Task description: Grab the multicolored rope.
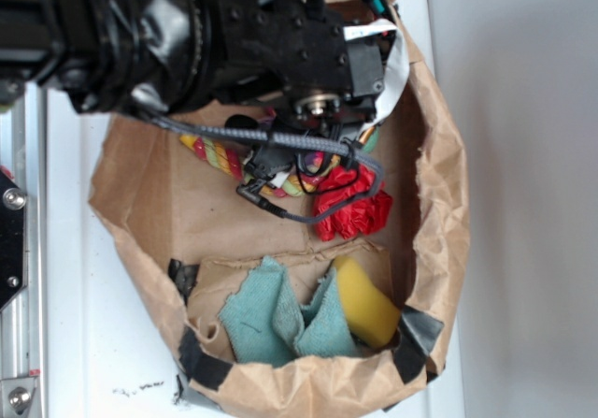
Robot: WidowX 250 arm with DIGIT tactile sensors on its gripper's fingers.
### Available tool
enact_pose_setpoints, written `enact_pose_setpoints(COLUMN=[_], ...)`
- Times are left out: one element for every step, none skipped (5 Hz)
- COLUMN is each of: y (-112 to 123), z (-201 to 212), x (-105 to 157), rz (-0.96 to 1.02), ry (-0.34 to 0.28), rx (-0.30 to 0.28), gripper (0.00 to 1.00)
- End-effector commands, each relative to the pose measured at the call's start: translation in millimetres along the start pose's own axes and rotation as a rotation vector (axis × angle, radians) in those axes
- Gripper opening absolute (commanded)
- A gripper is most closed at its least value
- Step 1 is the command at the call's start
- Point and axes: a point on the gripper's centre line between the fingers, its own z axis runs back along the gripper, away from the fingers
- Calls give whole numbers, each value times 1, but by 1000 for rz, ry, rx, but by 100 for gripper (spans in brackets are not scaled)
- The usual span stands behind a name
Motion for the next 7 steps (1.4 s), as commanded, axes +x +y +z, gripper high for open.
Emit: enact_pose_setpoints(y=[4,4,5,10,25,41,43], z=[16,16,17,32,74,122,163], x=[10,10,11,13,14,9,3], rz=[22,20,29,87,345,612,851], ry=[-46,-48,-50,-70,-54,-59,-46], rx=[38,36,33,38,27,-2,-9], gripper=[0,0,0,0,0,0,0])
